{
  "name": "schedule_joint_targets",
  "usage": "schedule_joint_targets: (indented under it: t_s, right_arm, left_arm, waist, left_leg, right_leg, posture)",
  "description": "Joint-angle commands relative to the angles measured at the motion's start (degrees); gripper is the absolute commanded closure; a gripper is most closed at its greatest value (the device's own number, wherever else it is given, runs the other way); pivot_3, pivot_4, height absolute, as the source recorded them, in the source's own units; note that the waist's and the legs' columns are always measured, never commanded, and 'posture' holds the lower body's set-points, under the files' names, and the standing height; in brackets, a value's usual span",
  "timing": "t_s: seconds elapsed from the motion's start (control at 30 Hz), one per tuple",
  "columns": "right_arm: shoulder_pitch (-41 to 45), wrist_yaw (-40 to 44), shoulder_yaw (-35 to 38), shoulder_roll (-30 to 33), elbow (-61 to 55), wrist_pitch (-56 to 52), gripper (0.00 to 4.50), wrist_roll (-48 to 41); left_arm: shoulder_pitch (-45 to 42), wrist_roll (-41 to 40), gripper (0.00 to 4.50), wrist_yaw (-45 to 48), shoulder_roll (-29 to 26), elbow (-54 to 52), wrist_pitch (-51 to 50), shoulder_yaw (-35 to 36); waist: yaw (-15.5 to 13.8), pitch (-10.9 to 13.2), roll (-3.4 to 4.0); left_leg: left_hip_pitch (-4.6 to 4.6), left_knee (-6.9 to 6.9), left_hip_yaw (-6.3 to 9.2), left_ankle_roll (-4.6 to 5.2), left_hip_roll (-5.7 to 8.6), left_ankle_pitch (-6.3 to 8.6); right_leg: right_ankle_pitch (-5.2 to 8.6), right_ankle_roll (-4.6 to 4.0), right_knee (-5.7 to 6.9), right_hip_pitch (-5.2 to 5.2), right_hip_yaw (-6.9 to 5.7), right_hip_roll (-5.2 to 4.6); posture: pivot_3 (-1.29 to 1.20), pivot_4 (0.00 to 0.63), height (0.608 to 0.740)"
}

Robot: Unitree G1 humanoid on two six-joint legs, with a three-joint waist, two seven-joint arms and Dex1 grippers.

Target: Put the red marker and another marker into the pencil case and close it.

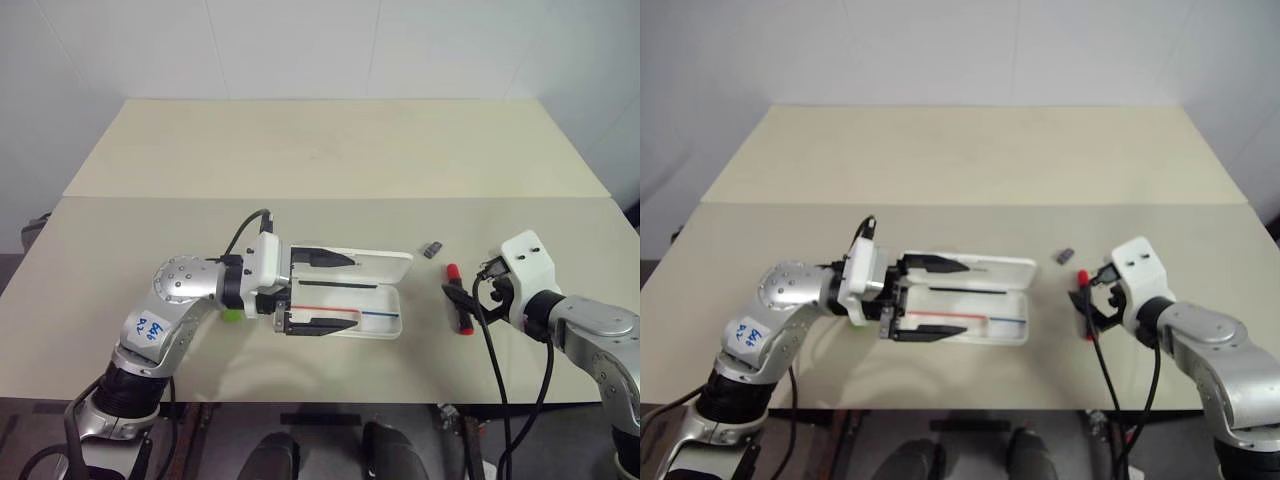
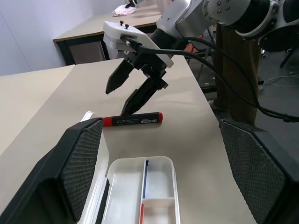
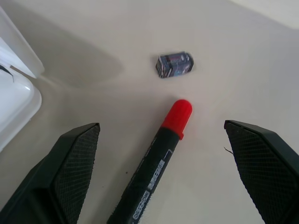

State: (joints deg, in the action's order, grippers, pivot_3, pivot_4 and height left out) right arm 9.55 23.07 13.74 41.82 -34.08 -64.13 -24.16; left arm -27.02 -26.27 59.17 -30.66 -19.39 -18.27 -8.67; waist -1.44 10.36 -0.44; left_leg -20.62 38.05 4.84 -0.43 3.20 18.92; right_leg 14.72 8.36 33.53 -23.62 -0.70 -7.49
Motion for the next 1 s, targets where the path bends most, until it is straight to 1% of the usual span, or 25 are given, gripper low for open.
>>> schedule_joint_targets:
  t_s: [0.03,0.2,0.47,0.7,0.83,1.0]
  right_arm:
    - [1.3,-2.1,0.0,-1.0,-2.7,-2.7,0.00,-0.1]
    - [3.7,-4.6,-0.6,-2.8,-3.6,-8.5,0.00,-0.2]
    - [5.0,-8.2,-2.2,-5.8,-4.7,-15.7,0.00,0.9]
    - [5.4,-10.2,-3.2,-7.0,-3.5,-18.9,0.00,2.3]
    - [5.7,-10.8,-4.0,-7.6,-3.4,-21.3,0.00,2.9]
    - [6.2,-11.4,-4.4,-9.2,-2.9,-22.5,0.00,3.8]
  left_arm:
    - [-1.8,2.2,0.29,-1.2,0.7,-0.4,0.0,-1.9]
    - [-3.2,4.3,0.29,-3.4,2.7,-0.4,-1.0,-4.6]
    - [-2.9,5.9,0.29,-4.4,4.5,-0.3,-2.0,-6.8]
    - [-3.3,7.5,0.29,-5.2,4.8,-0.6,-3.5,-8.2]
    - [-3.2,5.9,0.29,-4.8,5.8,-1.4,-4.3,-8.0]
    - [-3.1,6.8,0.29,-4.9,5.7,-1.7,-5.5,-8.6]
  waist:
    - [0.0,0.0,0.00]
    - [0.0,0.0,0.00]
    - [0.0,0.0,0.00]
    - [0.0,0.0,0.00]
    - [0.0,0.0,0.00]
    - [0.1,0.0,0.00]
  left_leg:
    - [0.00,0.00,0.00,0.00,0.00,0.00]
    - [0.00,0.00,0.01,0.00,0.00,0.00]
    - [-0.01,-0.03,0.01,0.00,0.00,0.00]
    - [-0.01,-0.02,0.01,0.00,0.00,0.00]
    - [-0.01,-0.03,0.01,0.00,0.00,0.00]
    - [-0.01,-0.03,0.01,0.00,0.00,0.00]
  right_leg:
    - [0.00,0.00,0.00,0.00,0.00,0.00]
    - [0.00,0.00,0.00,0.00,0.00,0.00]
    - [0.00,0.00,-0.01,-0.01,-0.01,0.00]
    - [0.00,0.00,-0.01,-0.01,-0.01,0.00]
    - [0.00,0.00,-0.01,-0.02,-0.01,0.01]
    - [0.00,0.00,-0.01,-0.02,-0.01,0.01]
  posture:
    - [0.00,0.150,0.740]
    - [0.00,0.150,0.740]
    - [0.00,0.150,0.740]
    - [0.00,0.150,0.740]
    - [0.00,0.150,0.740]
    - [0.00,0.150,0.740]
